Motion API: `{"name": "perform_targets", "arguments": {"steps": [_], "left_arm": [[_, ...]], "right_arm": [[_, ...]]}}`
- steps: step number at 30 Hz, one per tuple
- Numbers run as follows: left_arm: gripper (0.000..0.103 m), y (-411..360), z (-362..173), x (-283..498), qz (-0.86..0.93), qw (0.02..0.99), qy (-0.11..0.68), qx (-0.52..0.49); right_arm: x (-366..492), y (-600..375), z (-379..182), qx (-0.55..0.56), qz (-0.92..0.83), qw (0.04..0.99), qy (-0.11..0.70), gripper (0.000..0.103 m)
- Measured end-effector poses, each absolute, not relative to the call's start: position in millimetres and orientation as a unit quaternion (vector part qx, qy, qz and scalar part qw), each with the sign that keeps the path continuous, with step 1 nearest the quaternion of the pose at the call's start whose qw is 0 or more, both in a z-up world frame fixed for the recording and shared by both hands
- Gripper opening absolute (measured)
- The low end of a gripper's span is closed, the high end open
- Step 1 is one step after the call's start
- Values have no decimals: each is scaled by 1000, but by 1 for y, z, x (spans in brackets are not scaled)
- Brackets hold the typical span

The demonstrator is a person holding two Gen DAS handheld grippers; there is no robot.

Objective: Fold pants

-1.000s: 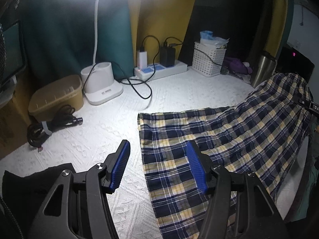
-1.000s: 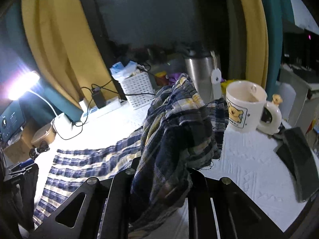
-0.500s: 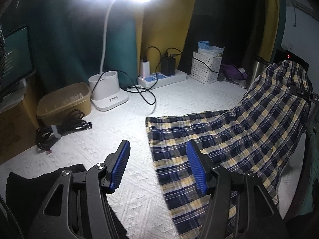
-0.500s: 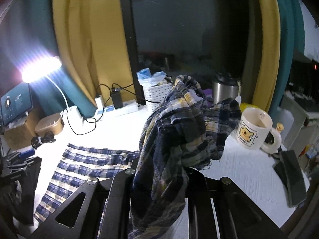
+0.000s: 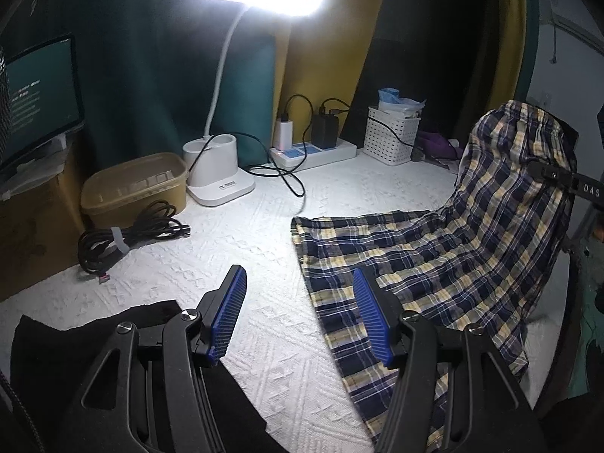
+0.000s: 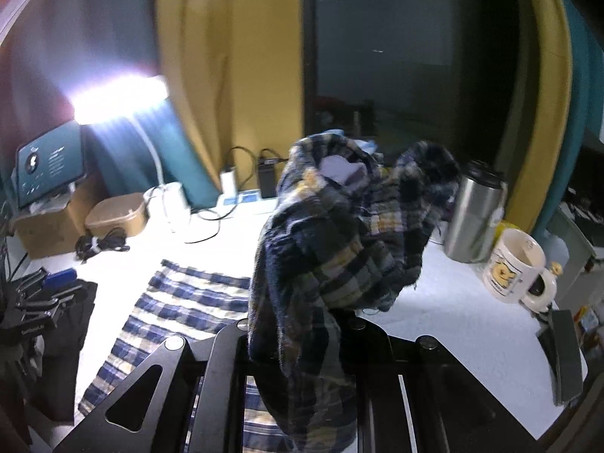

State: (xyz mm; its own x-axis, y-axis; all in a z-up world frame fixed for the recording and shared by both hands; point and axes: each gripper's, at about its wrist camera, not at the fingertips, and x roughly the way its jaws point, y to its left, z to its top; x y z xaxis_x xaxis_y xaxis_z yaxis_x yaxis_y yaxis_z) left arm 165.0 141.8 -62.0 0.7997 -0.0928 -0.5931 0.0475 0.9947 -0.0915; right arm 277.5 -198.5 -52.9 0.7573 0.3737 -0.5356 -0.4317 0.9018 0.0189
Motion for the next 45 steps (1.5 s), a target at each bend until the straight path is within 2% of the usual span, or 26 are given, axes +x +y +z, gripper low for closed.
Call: {"name": "perform_targets", "arguments": {"steps": [7,13,18,30,35,39,42,43,44,45], "left_arm": [[59,159,-66,157,-26,947,318,-49],[59,172,-68,150,-16,946,320,-50],[59,182,-72,145,-6,944,324,-57],[59,195,-69,137,3,942,327,-70],[59,190,-75,137,2,939,340,-62],[59,188,-80,138,2,935,350,-61],[59,185,-82,140,-2,932,357,-64],[59,183,-82,141,-5,931,359,-65],[59,181,-82,142,-8,930,360,-67],[59,177,-82,144,-14,930,362,-68]], "right_arm": [[269,-155,-61,-82,250,922,283,15],[268,-116,-81,-102,282,904,305,10],[269,-84,-99,-115,303,889,322,9],[283,-70,-79,-68,304,899,307,9],[273,-43,-122,-121,339,855,372,9],[258,-35,-143,-160,347,841,383,10],[255,-42,-144,-155,340,847,379,20],[254,-44,-144,-155,336,849,378,36],[252,-47,-144,-154,334,850,378,61],[252,-50,-144,-153,332,851,377,73]]}}
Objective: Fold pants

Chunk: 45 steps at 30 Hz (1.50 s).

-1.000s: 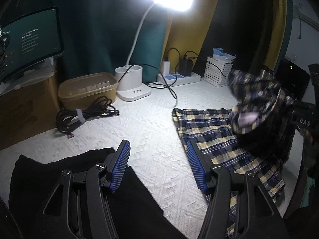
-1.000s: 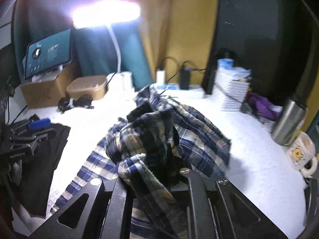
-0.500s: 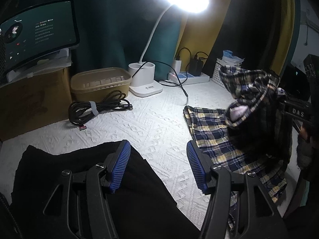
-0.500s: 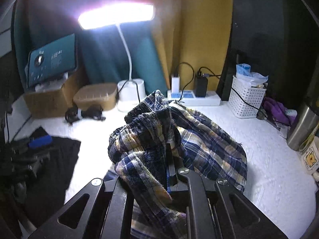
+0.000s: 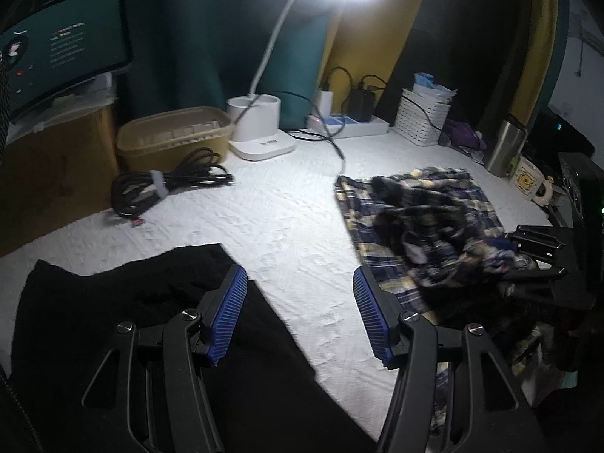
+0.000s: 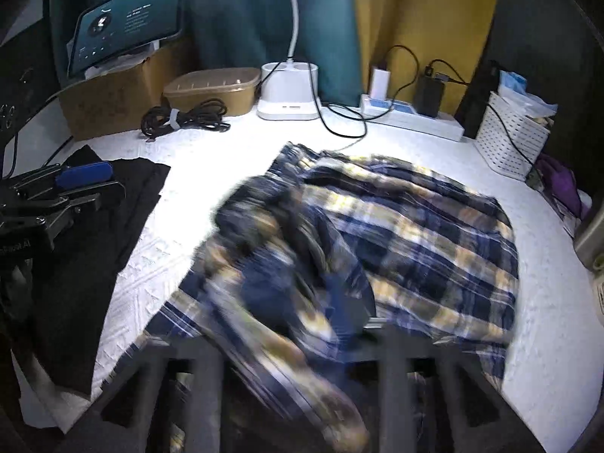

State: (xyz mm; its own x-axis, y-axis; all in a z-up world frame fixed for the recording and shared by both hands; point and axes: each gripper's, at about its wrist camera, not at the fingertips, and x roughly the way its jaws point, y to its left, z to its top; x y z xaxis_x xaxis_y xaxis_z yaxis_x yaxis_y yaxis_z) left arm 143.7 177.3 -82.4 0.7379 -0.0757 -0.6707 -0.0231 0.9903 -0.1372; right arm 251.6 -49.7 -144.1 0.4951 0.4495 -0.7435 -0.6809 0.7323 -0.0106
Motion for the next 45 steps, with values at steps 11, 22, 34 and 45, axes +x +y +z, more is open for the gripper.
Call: {"name": "perform_targets", "arguments": {"steps": [11,22,34,45], "left_arm": [[59,130,-65,157,-67,933,348,-64],[89,76,-67,186,-97,926,364,-34],[42,68,-107,199,-94,900,425,-13],[39,70,-101,195,-76,907,414,0]], "right_arm": [[231,-97,-137,-130,348,854,365,88],[256,-197,-126,-48,257,897,357,88],[275,-220,-188,6,266,859,438,63],[230,-221,-190,11,274,862,426,10]]}}
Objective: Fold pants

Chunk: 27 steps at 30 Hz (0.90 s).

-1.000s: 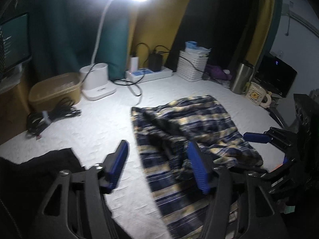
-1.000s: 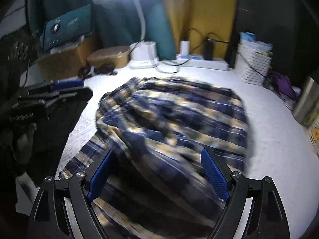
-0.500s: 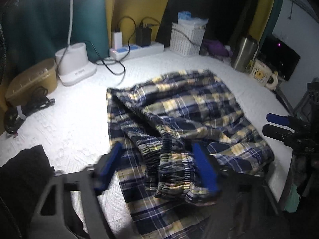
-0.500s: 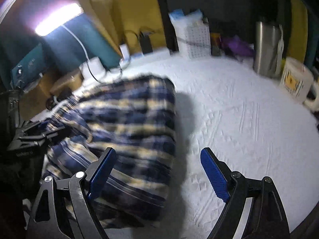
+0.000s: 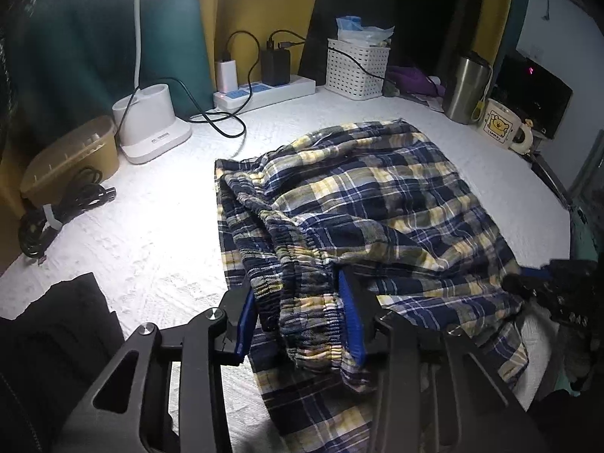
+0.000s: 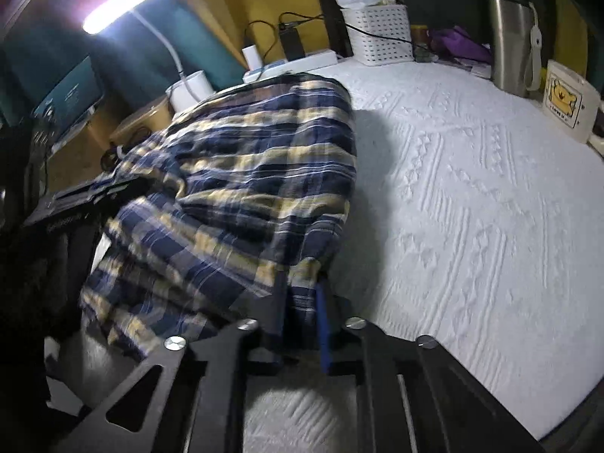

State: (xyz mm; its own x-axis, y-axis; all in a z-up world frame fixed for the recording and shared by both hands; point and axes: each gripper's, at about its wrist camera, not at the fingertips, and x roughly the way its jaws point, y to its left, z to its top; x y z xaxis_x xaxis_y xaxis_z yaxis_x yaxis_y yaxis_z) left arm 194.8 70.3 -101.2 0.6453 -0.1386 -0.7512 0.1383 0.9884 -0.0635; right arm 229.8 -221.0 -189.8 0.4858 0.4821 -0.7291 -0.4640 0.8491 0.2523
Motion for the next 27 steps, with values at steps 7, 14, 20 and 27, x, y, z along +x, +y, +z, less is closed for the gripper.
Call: {"name": "perform_targets", "arguments": {"steps": [7,14,20,27], "left_arm": [[40,73,-105,198,-69,909,412,-13],[51,78,-110,199,-70,907,415,1],[59,89,-105,192,-72,904,420,9],[59,97,-73,180,-71,917,392,15]], "right_arm": [[205,-222,-179,1,249,877,410,9],[191,-219,-189,-17,224,885,407,9],[193,-223,-190,-17,232,884,407,15],[208,-252,-188,17,208,889,408,87]]}}
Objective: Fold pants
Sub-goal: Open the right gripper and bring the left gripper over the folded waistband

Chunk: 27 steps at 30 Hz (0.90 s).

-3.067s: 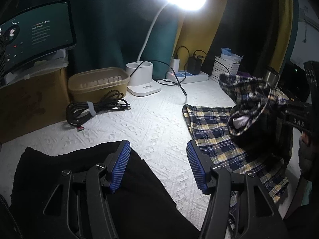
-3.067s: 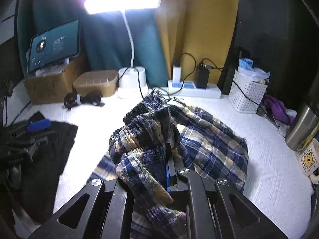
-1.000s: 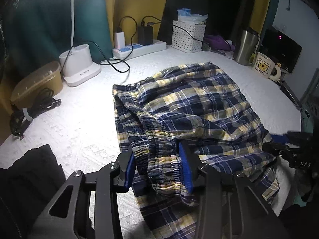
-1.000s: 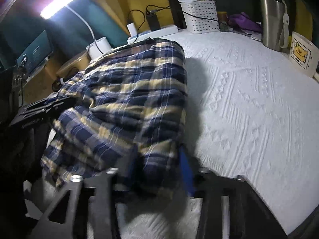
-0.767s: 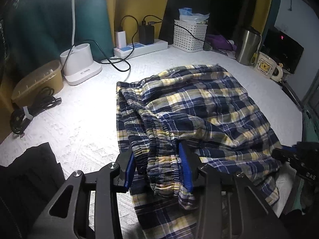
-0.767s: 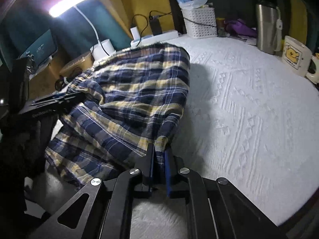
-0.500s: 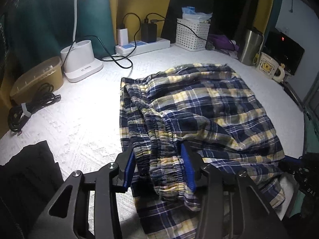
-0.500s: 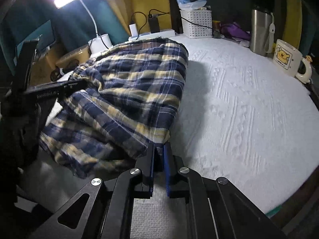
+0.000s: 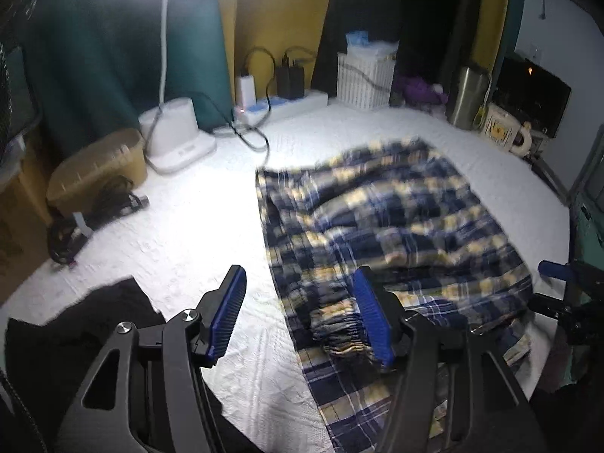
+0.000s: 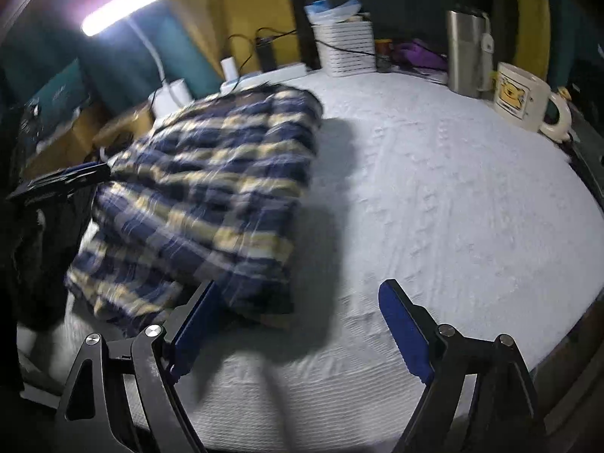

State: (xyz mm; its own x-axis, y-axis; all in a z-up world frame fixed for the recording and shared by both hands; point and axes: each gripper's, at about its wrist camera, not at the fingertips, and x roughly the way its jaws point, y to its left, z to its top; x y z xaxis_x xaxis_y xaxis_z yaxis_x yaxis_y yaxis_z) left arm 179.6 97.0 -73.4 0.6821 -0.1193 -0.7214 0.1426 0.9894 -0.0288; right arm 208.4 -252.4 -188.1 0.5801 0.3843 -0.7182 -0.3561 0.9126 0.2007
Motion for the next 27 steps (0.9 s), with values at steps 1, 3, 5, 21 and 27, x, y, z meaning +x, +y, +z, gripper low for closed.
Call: {"name": "perform_targets", "arguments": {"steps": [1,3,5,21,27], "left_arm": [[59,98,-67,180,-71,920,384,17],[60,98,-59,182,-70,924,375,21],[63,100,-54,188,-72,927,368,22],[65,91,-81,250,-83,911,402,31],[65,85,-87,260,-96,905,412,46]], "right_arm": [[213,-255,-187,15,201,891,406,87],[223,-259,-186,14,193,894,404,87],[235,-261,-183,15,191,896,401,87],[318,-235,-164,2,207,903,377,87],[335,-225,-164,1,215,901,378,87]]}}
